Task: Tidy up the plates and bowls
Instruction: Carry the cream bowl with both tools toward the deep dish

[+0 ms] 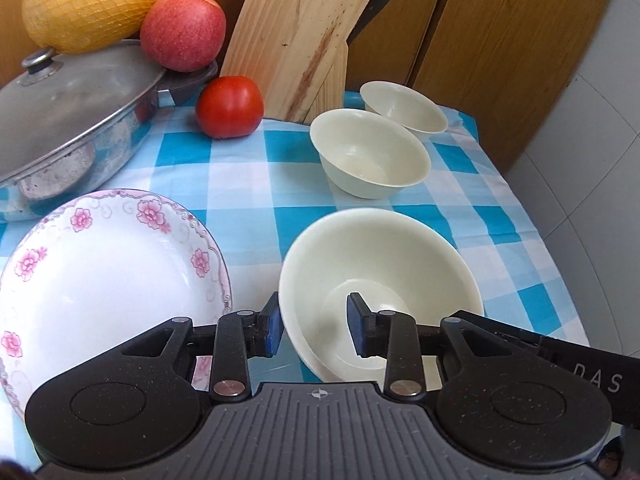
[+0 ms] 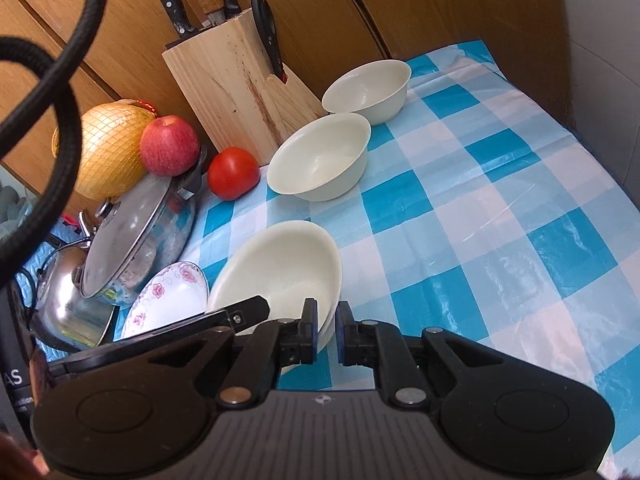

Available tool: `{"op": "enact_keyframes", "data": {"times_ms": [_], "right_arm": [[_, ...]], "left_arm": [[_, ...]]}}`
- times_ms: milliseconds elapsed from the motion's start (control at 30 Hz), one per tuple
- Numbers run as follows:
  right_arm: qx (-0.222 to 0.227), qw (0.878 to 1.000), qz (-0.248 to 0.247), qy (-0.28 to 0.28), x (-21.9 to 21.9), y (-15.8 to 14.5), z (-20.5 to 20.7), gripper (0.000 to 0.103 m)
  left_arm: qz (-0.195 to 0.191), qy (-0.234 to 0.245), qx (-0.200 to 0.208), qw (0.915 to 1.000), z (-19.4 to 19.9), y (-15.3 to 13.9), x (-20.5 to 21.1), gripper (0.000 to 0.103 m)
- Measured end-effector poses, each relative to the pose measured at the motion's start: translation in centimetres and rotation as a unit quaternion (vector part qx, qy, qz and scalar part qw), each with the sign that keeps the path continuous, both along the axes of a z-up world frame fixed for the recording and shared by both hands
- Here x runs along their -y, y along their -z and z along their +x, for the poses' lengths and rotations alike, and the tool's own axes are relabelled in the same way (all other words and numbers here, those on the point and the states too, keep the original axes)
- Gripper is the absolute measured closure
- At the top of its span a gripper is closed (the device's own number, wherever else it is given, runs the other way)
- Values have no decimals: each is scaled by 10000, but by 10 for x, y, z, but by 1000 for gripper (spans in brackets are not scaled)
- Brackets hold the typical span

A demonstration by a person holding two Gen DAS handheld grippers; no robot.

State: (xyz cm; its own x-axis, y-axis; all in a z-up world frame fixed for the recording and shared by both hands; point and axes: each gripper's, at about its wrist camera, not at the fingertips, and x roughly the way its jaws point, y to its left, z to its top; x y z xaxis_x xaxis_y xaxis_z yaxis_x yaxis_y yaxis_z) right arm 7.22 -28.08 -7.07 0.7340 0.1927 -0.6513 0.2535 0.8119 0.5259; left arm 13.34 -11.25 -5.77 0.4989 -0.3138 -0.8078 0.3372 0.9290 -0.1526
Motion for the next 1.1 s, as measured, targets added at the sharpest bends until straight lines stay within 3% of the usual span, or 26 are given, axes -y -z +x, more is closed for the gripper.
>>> {"op": "enact_keyframes", "data": {"times_ms": [100, 200, 300, 500, 700, 1100], "right_arm": [[-141, 9998, 80, 126, 6, 6, 4, 90], [-86, 9995, 151, 254, 13, 5, 4, 90], [17, 9989, 253, 390, 22, 2, 2, 85], [42, 9977, 376, 569, 34, 2, 4, 84], [35, 9976, 325, 612, 36, 3, 8, 83], [105, 9979, 132, 618, 34, 0, 23, 78]], "left_arm": [[96, -54, 155, 9998, 4, -4, -8, 50], [-125, -98, 61, 9999, 10, -7, -17, 51], [46, -121, 333, 9994, 8, -13, -16, 38], [100, -27, 516, 9986, 7, -16, -7, 37], [440, -8, 796, 9959, 5, -16, 4, 34], [504, -76, 869, 9949, 19, -18, 6, 30]]}}
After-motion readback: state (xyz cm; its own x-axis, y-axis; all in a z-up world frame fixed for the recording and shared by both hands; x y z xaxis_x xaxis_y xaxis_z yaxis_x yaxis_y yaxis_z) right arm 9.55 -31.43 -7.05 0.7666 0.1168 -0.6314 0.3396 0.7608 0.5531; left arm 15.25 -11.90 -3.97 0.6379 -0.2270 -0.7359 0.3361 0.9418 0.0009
